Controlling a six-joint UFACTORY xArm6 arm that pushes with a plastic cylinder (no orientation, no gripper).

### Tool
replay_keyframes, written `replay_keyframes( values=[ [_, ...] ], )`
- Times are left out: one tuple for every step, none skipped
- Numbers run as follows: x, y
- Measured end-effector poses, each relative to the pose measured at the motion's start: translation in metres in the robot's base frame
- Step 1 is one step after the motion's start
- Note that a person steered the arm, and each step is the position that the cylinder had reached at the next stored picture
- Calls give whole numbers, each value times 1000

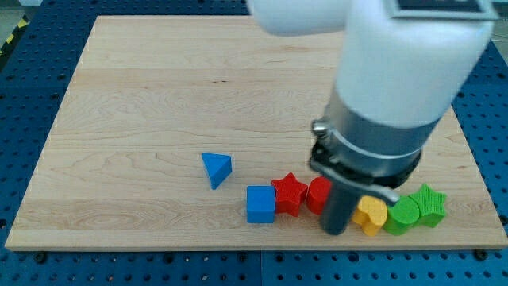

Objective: Separate the green blocks from the yellow heart

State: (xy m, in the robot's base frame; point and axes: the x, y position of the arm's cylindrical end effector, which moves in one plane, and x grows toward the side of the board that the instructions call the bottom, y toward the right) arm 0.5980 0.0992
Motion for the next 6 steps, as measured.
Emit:
replay_keyframes(
  values=[
    [4,9],
    [20,8],
    [20,25],
    [16,87],
    [-12,96],
    [-9,96]
  ],
)
